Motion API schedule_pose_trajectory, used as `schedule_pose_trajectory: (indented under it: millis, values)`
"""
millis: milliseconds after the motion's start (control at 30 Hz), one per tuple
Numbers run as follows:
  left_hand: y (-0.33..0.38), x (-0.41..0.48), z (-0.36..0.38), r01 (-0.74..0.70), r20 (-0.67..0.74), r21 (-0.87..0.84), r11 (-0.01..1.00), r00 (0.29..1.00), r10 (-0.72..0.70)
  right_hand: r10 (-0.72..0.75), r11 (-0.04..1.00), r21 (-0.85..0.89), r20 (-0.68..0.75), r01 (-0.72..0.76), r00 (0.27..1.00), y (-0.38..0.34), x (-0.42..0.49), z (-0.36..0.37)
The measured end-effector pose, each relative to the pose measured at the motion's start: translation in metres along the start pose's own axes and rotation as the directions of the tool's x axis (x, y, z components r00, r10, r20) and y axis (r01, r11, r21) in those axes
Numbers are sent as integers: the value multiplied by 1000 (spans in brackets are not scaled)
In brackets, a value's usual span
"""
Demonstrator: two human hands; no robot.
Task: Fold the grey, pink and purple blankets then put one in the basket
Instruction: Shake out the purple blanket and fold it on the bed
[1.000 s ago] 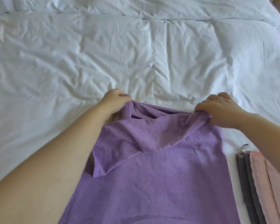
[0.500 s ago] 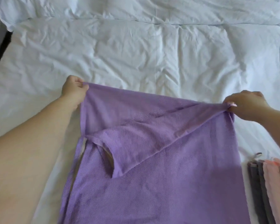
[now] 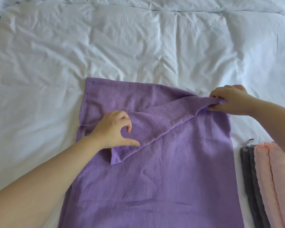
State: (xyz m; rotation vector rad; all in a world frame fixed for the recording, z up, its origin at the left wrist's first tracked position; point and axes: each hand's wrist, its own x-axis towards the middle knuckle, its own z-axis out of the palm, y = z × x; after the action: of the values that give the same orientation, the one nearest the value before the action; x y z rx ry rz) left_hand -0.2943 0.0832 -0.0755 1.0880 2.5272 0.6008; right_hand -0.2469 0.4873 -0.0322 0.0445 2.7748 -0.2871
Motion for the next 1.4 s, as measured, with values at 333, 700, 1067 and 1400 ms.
schedule_pose_trajectory:
  millis: [333,700,1067,1400]
  values:
    - [-11,-42,-1,-364,335,303,881,906,259,-175,924,-354,-50,147,983,2,-28,-2]
    - [-75,43,-51,515,-263,-470,717,693,-671,164,806,-592,239,10,957,21,-2,-8]
    - [-115,77,-44,543,-52,-616,571,694,-718,22,997,69,248,-40,969,47,35,-9]
    - [-120,80,-48,588,-143,-593,551,596,-790,42,950,-302,373,78,927,41,44,-2]
